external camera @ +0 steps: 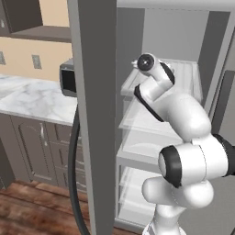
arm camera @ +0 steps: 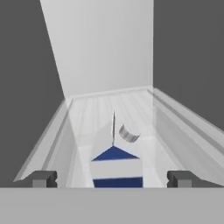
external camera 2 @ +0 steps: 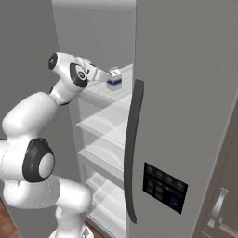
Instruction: Take a sugar cube from the saucer and place it inside the coffee. Then, grab milk from the fridge and place it next to the coffee on the counter to sweeten the coffee.
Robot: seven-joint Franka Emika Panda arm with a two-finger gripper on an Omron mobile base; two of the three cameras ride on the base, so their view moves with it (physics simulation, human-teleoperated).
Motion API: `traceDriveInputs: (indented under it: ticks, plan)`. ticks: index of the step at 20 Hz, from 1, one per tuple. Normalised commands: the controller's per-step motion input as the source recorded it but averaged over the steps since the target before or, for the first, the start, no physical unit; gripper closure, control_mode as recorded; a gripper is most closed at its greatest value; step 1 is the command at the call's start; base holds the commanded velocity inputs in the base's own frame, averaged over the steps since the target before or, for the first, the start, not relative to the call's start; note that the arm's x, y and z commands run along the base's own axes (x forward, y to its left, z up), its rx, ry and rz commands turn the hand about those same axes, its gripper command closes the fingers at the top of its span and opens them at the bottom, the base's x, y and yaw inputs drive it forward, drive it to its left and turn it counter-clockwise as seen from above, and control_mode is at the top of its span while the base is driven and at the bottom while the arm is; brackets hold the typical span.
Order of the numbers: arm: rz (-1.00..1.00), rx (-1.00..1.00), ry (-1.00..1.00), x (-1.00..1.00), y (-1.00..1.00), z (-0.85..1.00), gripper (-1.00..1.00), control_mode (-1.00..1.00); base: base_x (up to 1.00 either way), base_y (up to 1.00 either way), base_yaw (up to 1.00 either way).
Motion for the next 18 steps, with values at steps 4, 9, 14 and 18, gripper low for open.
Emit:
traceDriveInputs:
  ticks: [4, 9, 14, 18]
  plan:
    - [0.00, 0.00, 0.02, 0.25, -0.11, -0.04, -1.00, -1.00, 0.00, 0.00, 0.00]
    - [0.00, 0.00, 0.05, 0.17, -0.06, -0.15, -1.00, -1.00, 0.00, 0.00, 0.00]
    - [0.00, 0.00, 0.05, 0.05, -0.25, -0.17, -1.00, -1.00, 0.00, 0.00, 0.00]
    - [0.00, 0.00, 0.04, 0.07, -0.19, -0.14, -1.00, -1.00, 0.00, 0.00, 0.00]
